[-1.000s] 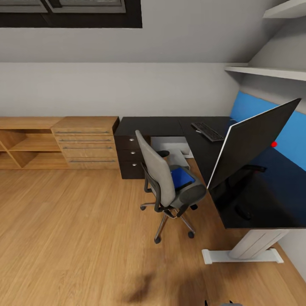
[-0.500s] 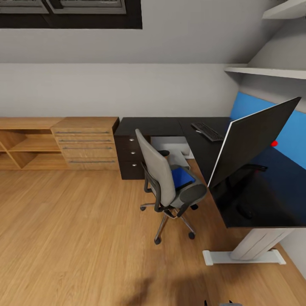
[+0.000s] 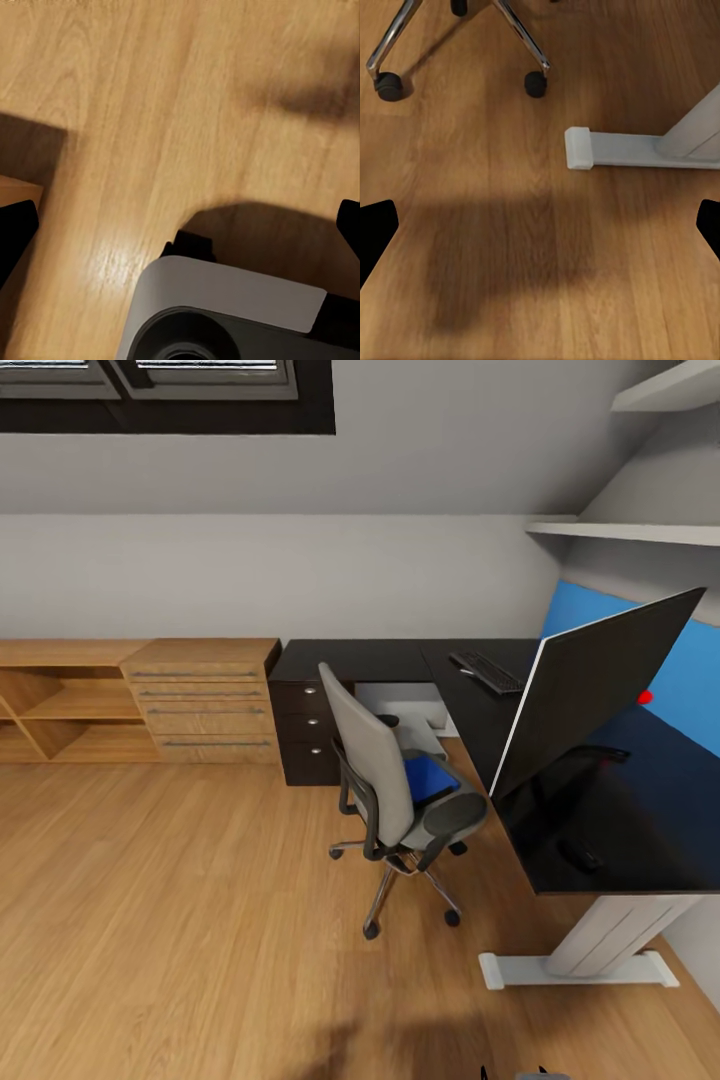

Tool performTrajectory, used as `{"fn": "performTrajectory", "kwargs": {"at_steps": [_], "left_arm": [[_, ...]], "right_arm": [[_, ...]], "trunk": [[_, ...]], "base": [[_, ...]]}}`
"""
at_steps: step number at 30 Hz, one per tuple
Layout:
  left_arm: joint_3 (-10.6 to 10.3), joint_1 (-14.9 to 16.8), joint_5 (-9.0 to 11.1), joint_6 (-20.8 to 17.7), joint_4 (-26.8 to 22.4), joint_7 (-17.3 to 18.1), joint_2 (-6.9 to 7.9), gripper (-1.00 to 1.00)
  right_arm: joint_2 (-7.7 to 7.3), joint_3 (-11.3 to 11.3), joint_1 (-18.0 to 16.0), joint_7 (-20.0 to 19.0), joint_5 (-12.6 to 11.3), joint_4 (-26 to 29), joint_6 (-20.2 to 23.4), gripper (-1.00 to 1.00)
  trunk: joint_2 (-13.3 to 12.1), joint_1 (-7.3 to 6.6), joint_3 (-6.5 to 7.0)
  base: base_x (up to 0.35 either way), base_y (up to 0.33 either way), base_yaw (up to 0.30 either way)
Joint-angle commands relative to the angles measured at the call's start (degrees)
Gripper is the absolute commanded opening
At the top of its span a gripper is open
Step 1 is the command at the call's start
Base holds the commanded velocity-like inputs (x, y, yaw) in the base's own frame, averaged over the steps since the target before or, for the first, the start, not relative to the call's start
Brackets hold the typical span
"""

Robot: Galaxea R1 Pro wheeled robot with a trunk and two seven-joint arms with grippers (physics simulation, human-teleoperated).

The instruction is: In the bedroom, organize the workspace by keeping the computer under the desk, ensuring the monitor is on the desk, placing the keyboard on the desk next to the monitor, placing the mouse on the desk next to the keyboard, moving the folder from the swivel chair onto the desk next to the mouse, stacking the notebook on top of the folder with the pen on top of the notebook, and positioning the swivel chair next to the desk.

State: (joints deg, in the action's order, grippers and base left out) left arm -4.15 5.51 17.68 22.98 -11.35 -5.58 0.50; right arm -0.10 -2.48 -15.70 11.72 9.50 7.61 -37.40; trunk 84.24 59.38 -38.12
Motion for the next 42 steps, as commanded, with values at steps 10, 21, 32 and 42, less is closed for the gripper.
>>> {"fn": "performTrajectory", "kwargs": {"at_steps": [10,21,32,42], "left_arm": [[-0.3,0.0,0.4,0.6,0.0,-0.4,0.03,1.00],[-0.2,0.0,0.5,1.3,0.0,-0.5,0.02,1.00],[-0.3,0.0,0.4,1.4,0.0,-0.5,0.02,1.00],[-0.2,0.0,0.4,1.6,0.0,-0.5,0.02,1.00]], "right_arm": [[0.01,-0.2,0.0,0.3,0.7,0.0,-0.1,1.00],[0.01,-0.2,0.0,0.3,0.7,0.0,-0.1,1.00],[0.01,-0.2,0.0,0.3,0.7,0.0,-0.1,1.00],[-0.04,-0.2,0.0,0.3,0.7,0.0,-0.1,1.00]], "trunk": [[4.0,2.20,-1.77],[8.5,4.62,-2.90],[12.9,7.03,-3.89],[16.9,9.23,-4.79]], "base": [[0.000,0.000,0.000],[0.000,0.000,0.000],[0.000,0.000,0.000],[0.000,0.000,-0.029]]}}
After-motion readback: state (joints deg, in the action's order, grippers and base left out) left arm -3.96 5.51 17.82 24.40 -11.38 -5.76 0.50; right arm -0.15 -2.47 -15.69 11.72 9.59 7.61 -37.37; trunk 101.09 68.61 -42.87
